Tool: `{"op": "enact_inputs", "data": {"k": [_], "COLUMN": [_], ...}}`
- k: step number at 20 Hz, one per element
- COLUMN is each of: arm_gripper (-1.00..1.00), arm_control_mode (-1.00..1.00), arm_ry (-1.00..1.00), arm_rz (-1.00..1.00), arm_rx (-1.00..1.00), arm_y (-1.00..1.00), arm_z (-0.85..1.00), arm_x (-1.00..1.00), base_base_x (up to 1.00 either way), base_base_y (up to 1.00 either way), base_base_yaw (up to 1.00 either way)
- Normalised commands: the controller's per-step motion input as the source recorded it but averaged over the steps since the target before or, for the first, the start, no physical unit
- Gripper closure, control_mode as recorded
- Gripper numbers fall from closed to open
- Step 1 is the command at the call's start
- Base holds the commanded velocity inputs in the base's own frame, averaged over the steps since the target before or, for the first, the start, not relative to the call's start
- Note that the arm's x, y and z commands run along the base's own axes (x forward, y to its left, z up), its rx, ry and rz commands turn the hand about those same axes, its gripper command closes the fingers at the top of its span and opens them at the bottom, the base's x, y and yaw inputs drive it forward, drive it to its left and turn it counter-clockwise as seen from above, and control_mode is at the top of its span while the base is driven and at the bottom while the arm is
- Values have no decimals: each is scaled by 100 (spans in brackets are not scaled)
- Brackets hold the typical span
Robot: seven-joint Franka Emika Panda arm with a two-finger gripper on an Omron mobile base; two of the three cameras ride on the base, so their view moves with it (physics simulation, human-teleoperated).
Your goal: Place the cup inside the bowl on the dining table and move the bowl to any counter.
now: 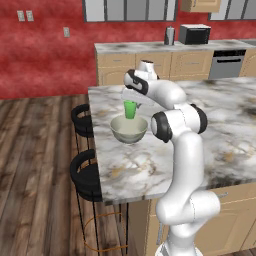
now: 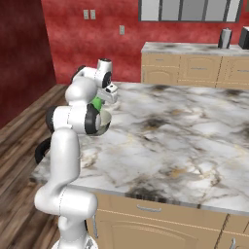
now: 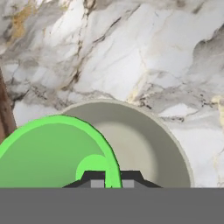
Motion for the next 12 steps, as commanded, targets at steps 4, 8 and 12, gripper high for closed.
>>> {"op": "enact_inputs", "data": {"k": [4,8,12], "arm_gripper": [100,100,100], "arm_control_mode": [-100,-100,-100], "arm_ry": [0,0,0], "arm_rz": [-23,-15,-11], "arm_rx": [0,-4,-5], "arm_y": [0,3,7], "arm_z": [-10,-25,-20], "arm_x": [0,0,0], "base_base_x": [0,0,0], "base_base_y": [0,0,0], "base_base_yaw": [0,0,0]}}
